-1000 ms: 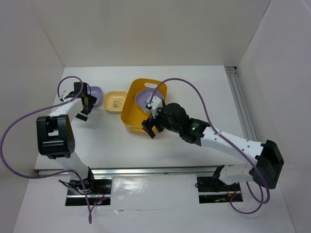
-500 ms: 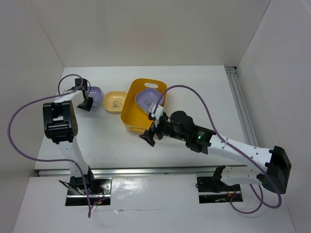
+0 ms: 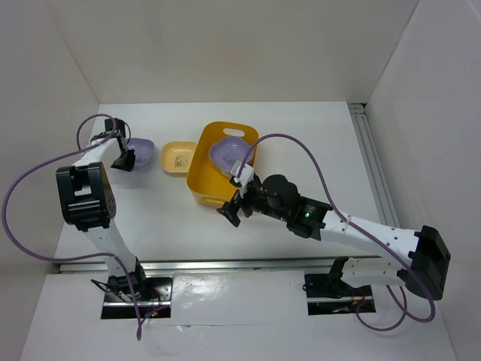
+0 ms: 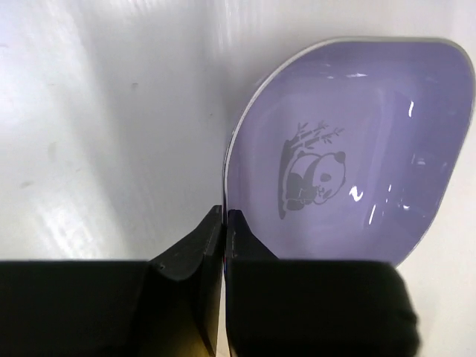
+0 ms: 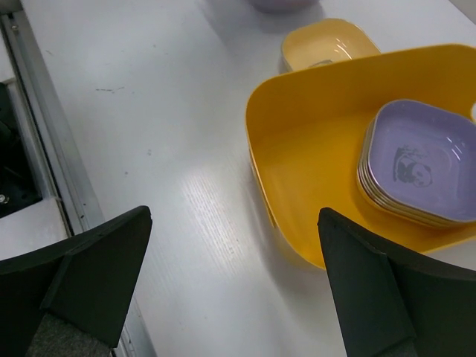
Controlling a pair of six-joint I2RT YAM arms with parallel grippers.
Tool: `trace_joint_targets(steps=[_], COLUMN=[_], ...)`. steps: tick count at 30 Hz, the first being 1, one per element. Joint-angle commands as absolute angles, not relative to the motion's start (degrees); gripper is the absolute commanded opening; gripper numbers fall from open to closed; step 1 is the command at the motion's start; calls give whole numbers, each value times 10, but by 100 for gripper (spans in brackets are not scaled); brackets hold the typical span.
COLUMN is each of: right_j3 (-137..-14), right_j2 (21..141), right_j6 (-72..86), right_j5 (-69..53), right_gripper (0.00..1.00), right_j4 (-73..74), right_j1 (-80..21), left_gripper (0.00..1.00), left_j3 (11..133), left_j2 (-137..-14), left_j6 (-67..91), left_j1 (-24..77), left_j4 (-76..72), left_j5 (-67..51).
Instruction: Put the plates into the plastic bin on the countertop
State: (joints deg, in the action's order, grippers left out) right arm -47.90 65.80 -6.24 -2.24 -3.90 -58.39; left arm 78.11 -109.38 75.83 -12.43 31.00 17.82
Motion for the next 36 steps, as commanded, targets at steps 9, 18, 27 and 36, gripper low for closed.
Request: trace_joint_targets(steps=[9, 18, 27, 36], right_j3=[-461, -468, -468, -468], right_j2=[622, 570, 564, 565], right_j6=[100, 203, 229, 224], right_j5=[356, 488, 488, 488], right_gripper=[100, 100, 100, 100], right_j4=[-92, -9, 29, 29], right_j1=[-589, -589, -584, -584], left_gripper=[0, 0, 0, 80], left_j3=[716, 808, 862, 856], left_j2=[-827, -921, -1002, -984], left_j6=[700, 659, 714, 708], left_j1=[60, 229, 257, 262], left_j4=[247, 225, 250, 235], left_j5=[280, 242, 221, 165])
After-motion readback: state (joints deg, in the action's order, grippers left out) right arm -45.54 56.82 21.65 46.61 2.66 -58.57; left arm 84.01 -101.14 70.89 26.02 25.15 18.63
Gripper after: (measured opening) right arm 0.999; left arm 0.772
